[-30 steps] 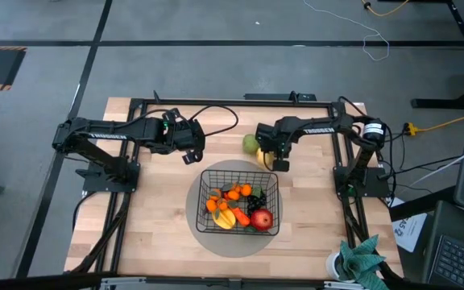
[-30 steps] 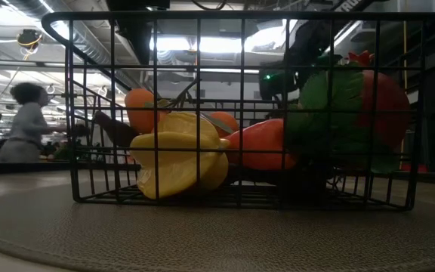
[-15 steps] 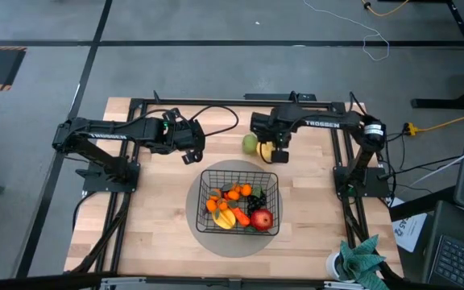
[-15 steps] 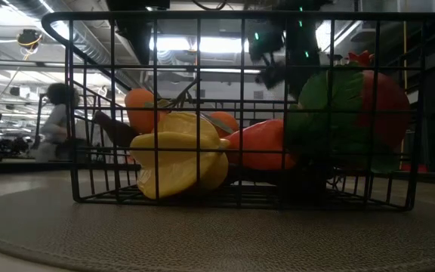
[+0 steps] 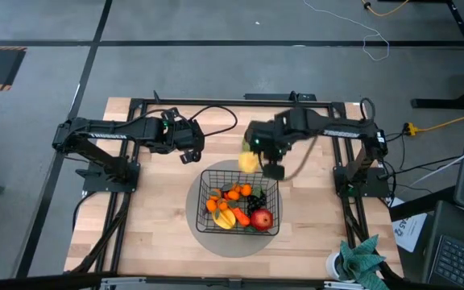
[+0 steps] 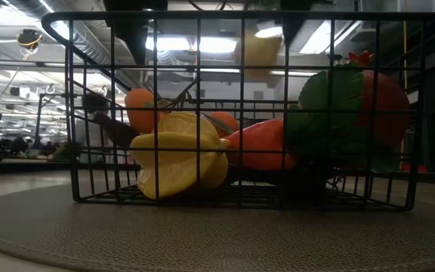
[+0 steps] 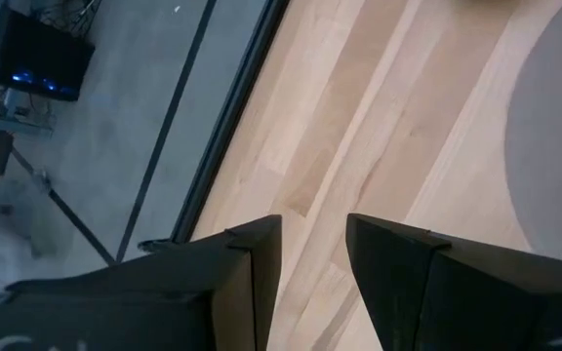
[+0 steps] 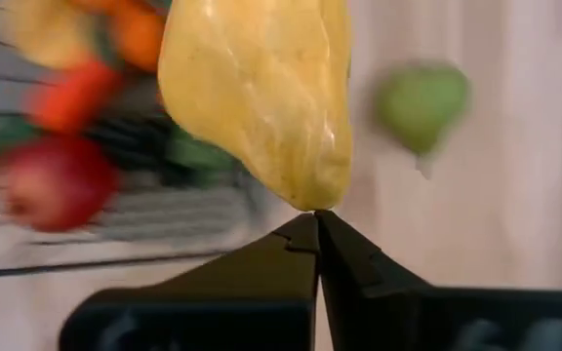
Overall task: Build produce basket
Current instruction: Put the yellow pear into the wire basket
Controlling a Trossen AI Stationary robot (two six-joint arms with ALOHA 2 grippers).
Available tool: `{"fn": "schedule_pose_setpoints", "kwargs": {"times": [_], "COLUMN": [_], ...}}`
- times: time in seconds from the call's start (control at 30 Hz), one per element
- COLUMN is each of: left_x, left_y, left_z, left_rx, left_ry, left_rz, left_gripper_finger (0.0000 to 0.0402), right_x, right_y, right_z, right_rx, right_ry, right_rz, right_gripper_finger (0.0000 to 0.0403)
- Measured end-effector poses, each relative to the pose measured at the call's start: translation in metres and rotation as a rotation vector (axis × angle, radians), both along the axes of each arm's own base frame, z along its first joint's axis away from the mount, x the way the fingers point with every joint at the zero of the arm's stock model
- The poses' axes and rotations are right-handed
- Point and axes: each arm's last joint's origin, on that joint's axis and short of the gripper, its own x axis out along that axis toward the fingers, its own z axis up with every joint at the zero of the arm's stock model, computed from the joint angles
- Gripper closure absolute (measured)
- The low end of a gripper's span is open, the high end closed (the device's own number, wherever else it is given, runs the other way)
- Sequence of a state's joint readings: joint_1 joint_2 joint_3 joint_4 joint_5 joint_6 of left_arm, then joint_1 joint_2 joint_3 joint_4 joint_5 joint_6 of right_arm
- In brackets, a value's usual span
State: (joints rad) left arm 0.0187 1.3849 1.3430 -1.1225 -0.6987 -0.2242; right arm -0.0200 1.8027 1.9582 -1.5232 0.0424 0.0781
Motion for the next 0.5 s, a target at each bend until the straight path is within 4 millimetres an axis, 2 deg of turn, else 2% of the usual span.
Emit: {"fn": "schedule_pose_setpoints", "kwargs": {"times": [0.2, 0.5], "left_x": [0.0, 0.0], "left_y": [0.0, 0.0], "left_z": [0.0, 0.0], "left_rx": [0.0, 0.0], "left_ry": [0.001, 0.002], "left_rz": [0.002, 0.001], "left_gripper_finger": [0.0292, 0.0292], "right_x": [0.001, -0.005], "right_y": [0.047, 0.09], "right_z": [0.02, 0.02], "right_rx": [0.068, 0.095], "right_ry": [-0.112, -0.117], "right_rz": [0.081, 0.136], "right_gripper_finger": [0.0403, 0.0403]}}
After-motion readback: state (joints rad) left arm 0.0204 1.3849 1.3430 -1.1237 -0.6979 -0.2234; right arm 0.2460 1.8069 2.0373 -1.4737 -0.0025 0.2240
